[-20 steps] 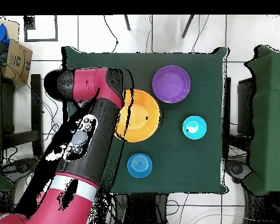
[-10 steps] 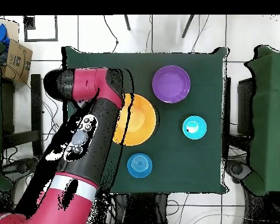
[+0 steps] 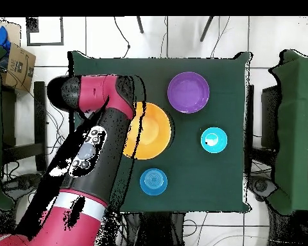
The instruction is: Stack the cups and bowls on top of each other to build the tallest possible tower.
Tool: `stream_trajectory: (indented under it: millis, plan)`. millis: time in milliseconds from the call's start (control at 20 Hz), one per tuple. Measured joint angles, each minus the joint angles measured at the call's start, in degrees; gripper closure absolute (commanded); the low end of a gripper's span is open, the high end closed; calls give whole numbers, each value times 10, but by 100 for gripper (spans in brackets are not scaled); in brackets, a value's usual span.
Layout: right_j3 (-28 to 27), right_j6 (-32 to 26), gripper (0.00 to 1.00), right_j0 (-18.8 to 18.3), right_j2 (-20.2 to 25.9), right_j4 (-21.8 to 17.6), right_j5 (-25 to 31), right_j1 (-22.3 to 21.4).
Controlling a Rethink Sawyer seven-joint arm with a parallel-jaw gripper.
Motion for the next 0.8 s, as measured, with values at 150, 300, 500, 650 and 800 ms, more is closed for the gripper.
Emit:
stream_trajectory:
  millis: [150, 300, 500, 650, 800]
  plan:
    - [0, 0, 100, 1, 0, 1, 0, 0]
    - [-2, 0, 100, 4, 0, 4, 0, 0]
    - [-10, 0, 100, 10, 0, 13, 0, 2]
    - [-17, 0, 100, 13, 0, 18, 1, 2]
    - [-23, 0, 100, 15, 0, 21, 3, 2]
